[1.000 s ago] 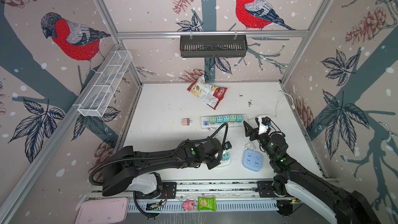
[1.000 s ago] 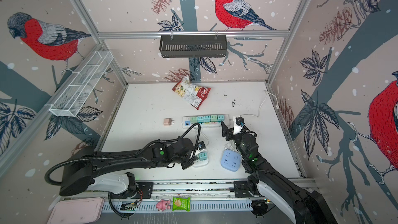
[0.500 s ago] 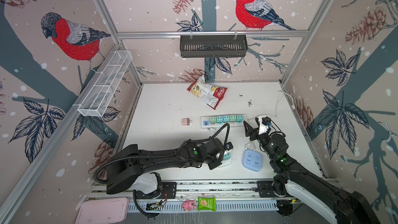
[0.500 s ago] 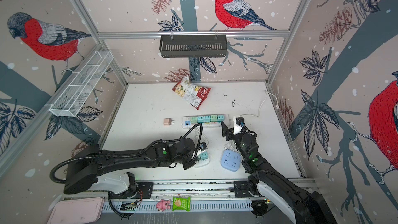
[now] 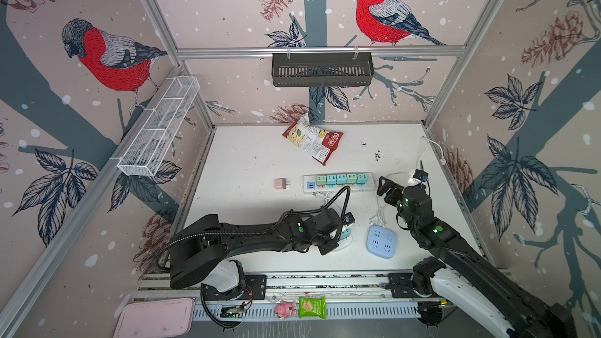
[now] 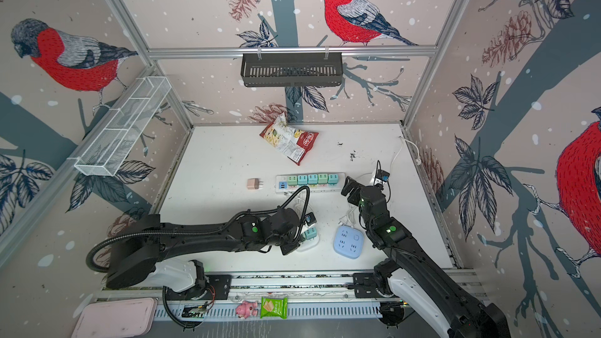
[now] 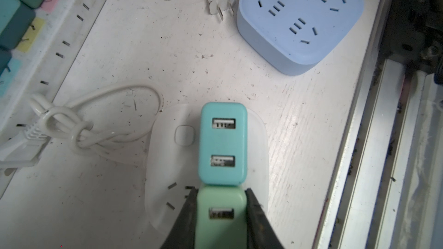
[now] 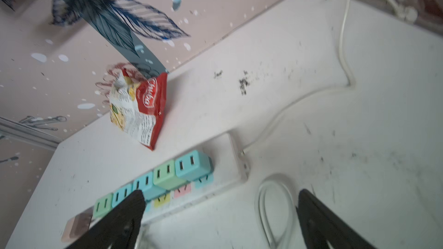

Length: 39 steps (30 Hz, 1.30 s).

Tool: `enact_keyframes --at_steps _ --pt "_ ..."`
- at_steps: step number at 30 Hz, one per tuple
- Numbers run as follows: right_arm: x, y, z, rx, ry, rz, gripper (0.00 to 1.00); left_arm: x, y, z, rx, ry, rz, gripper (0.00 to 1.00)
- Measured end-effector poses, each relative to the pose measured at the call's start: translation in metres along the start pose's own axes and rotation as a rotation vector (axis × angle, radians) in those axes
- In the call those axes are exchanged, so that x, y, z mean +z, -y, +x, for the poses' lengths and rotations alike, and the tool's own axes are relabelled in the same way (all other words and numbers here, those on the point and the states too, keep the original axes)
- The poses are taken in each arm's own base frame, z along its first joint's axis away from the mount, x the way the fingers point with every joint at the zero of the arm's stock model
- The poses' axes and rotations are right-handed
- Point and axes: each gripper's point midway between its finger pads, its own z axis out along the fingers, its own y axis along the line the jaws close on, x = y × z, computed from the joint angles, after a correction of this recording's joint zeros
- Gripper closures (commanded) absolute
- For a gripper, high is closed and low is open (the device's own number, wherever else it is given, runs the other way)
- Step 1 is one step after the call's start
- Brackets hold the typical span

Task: Insert the plug
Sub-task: 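Push the green adapter into the white socket cube while the right gripper moves off, then reach the right gripper to the pink adapter while the left arm draws back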

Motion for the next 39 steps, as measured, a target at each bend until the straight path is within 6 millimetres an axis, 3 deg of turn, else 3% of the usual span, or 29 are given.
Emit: enact_keyframes --at_steps 2,5,8,11,13,16,18,22,25,29,32,39 --pt "0.002 0.012 0.023 0.001 -0.086 0.037 0.0 -0.003 -0.003 0.016 -0.01 -0.058 -0.016 0.02" --pt "0.003 0.028 0.054 -0.007 -0.19 0.071 0.0 -0.02 -0.009 0.005 -0.019 -0.017 -0.051 0.01" --pt "0.002 0.042 0.081 -0.004 -0.275 0.092 0.02 -0.044 -0.019 -0.025 -0.04 0.089 -0.105 0.01" --pt "0.003 0.048 0.098 -0.008 -0.334 0.099 0.09 -0.081 -0.042 -0.059 -0.086 0.236 -0.219 0.01" --pt "0.004 0.05 0.107 -0.01 -0.367 0.102 0.19 -0.108 -0.063 -0.075 -0.138 0.348 -0.303 0.01" --pt "0.007 0.049 0.118 -0.012 -0.411 0.095 0.39 -0.143 -0.1 -0.084 -0.264 0.508 -0.403 0.01" --pt "0.009 0.046 0.127 -0.021 -0.451 0.086 0.54 -0.159 -0.127 -0.078 -0.365 0.59 -0.468 0.01" --pt "0.017 0.03 0.136 -0.055 -0.495 0.067 0.83 -0.175 -0.161 -0.059 -0.505 0.711 -0.57 0.01" --pt "0.028 0.012 0.137 -0.09 -0.5 0.051 0.96 -0.174 -0.179 -0.037 -0.562 0.739 -0.652 0.01" --pt "0.051 -0.013 0.141 -0.145 -0.497 0.046 0.98 -0.17 -0.2 -0.01 -0.62 0.722 -0.742 0.01" --pt "0.074 -0.037 0.143 -0.212 -0.482 0.036 0.98 -0.181 -0.213 0.001 -0.669 0.748 -0.793 0.01" --pt "0.119 -0.082 0.14 -0.333 -0.428 0.002 0.98 -0.189 -0.222 0.016 -0.706 0.802 -0.818 0.01"
